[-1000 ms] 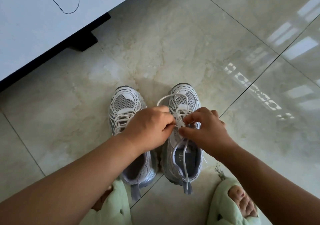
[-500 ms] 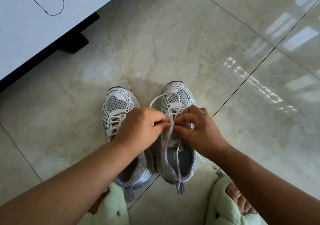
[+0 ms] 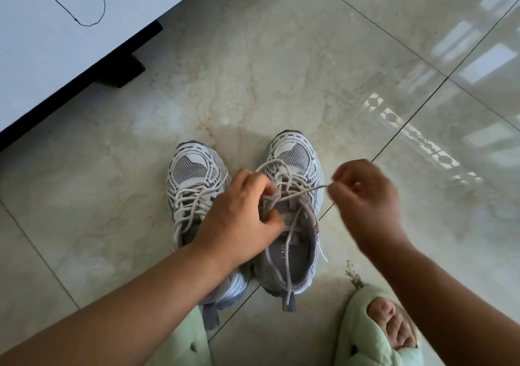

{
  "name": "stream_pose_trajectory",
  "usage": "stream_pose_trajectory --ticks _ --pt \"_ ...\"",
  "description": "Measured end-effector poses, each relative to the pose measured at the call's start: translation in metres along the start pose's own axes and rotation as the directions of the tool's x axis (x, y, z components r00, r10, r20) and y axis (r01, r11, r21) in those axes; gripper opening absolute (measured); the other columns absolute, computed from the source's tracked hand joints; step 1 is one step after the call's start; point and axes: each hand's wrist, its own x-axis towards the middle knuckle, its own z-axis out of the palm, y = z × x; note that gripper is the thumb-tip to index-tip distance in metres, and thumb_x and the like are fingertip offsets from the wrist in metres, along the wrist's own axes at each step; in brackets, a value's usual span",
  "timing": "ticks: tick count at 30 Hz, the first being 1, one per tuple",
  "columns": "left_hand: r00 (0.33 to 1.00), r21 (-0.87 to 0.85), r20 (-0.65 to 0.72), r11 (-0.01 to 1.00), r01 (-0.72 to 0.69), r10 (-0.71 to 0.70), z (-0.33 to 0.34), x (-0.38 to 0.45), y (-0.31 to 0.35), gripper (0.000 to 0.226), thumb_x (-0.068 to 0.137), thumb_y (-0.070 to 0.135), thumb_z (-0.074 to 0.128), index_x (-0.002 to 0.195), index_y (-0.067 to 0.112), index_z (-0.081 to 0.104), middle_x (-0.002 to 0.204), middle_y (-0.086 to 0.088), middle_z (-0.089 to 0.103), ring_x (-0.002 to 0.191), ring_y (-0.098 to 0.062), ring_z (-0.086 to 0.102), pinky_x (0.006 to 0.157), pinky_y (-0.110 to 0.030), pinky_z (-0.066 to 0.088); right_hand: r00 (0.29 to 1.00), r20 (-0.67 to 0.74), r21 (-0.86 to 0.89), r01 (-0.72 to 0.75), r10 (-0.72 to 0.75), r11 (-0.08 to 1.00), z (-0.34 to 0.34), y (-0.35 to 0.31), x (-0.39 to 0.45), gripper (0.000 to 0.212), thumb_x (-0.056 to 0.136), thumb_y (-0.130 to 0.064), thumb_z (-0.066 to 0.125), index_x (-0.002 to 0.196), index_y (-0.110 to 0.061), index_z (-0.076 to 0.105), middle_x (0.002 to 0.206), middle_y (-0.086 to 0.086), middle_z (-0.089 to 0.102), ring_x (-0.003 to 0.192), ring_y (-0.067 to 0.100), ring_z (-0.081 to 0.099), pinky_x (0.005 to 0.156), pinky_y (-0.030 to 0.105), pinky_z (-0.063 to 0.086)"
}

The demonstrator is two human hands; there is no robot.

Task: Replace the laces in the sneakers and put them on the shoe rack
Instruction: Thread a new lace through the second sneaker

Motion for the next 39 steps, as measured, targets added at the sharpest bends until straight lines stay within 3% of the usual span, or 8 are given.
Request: stream_pose_trajectory --ticks 3,6,9,17,21,29,34,39 --pt "1.000 -0.017 0.014 1.000 0.009 -0.009 0.002 -0.002 -0.001 0.031 0.070 0.018 0.067 0.097 0.016 0.053 0.097 0.003 0.047 0.071 -0.017 0.056 0.057 -0.024 0.046 0.978 -0.103 0.323 -0.140 0.182 0.936 -0.022 0.000 0.011 0.023 0.063 -0.004 0.050 0.048 -0.021 0.048 0.069 -0.003 0.066 0.050 0.013 0.048 0.049 0.024 0.034" --pt "0.998 -0.015 0.067 1.000 -0.003 0.004 0.004 0.000 -0.001 0.030 0.074 0.022 0.067 0.100 0.016 0.054 0.102 0.004 0.047 0.074 -0.015 0.056 0.059 -0.013 0.040 0.955 0.181 0.654 -0.296 0.236 0.696 -0.018 -0.016 0.008 0.028 0.078 0.008 0.040 0.058 -0.011 0.036 0.073 0.016 0.069 0.037 0.018 0.046 0.039 0.019 0.034" --pt "0.998 -0.009 0.061 1.000 -0.015 0.015 0.005 0.002 -0.004 0.028 0.075 0.022 0.069 0.099 0.014 0.056 0.100 0.002 0.050 0.078 -0.019 0.057 0.061 -0.022 0.046 0.878 0.422 0.705 -0.473 0.224 0.528 -0.010 -0.029 0.002 0.027 0.085 0.005 0.031 0.062 -0.009 0.034 0.066 0.018 0.065 0.037 0.020 0.053 0.039 0.020 0.042" --pt "0.996 -0.022 0.032 0.997 -0.076 0.077 0.008 0.002 -0.009 0.034 0.074 0.041 0.049 0.095 0.015 0.056 0.095 0.002 0.053 0.063 -0.011 0.053 0.054 -0.025 0.047 0.923 0.384 0.264 -0.110 0.000 0.958 -0.018 -0.021 -0.009 0.011 0.082 0.003 0.063 0.084 -0.007 0.065 0.063 -0.001 0.065 0.056 0.010 0.060 0.053 0.015 0.045" --pt "0.995 -0.023 -0.004 0.995 -0.097 0.097 0.008 -0.002 -0.010 0.031 0.076 0.042 0.051 0.094 0.017 0.054 0.097 0.004 0.049 0.055 0.001 0.046 0.053 -0.004 0.033 0.927 0.375 0.186 -0.058 -0.017 0.981 -0.021 -0.014 -0.014 0.020 0.082 0.001 0.065 0.096 -0.013 0.068 0.080 -0.001 0.073 0.077 0.007 0.069 0.072 0.016 0.052" --pt "0.999 0.030 -0.046 1.000 -0.003 0.004 0.013 -0.006 -0.003 0.018 0.078 0.018 0.069 0.083 0.014 0.052 0.064 0.015 0.039 0.056 -0.012 0.045 0.050 -0.016 0.031 0.840 0.354 -0.240 0.507 -0.412 0.828 -0.035 0.010 -0.009 0.012 0.080 -0.005 0.056 0.084 -0.007 0.067 0.080 -0.001 0.062 0.066 0.009 0.057 0.063 0.017 0.045" --pt "0.997 0.063 -0.072 0.998 -0.017 0.022 0.013 -0.005 -0.002 0.018 0.074 0.011 0.070 0.079 0.010 0.053 0.064 0.010 0.045 0.054 -0.014 0.046 0.048 -0.014 0.029 0.956 0.191 -0.556 0.294 -0.225 0.777 -0.070 0.045 -0.002 0.011 0.081 0.003 0.059 0.081 -0.005 0.066 0.080 0.008 0.063 0.069 0.031 0.060 0.059 0.031 0.046" --pt "0.999 0.046 -0.044 0.999 -0.004 0.007 0.013 -0.004 -0.002 0.017 0.077 0.017 0.070 0.081 0.011 0.054 0.060 0.015 0.040 0.053 -0.010 0.044 0.051 -0.020 0.033 0.933 0.211 -0.414 0.355 -0.291 0.838 -0.046 0.022 -0.008 0.009 0.076 -0.004 0.070 0.083 -0.008 0.067 0.070 -0.006 0.053 0.058 0.008 0.051 0.059 0.004 0.035"
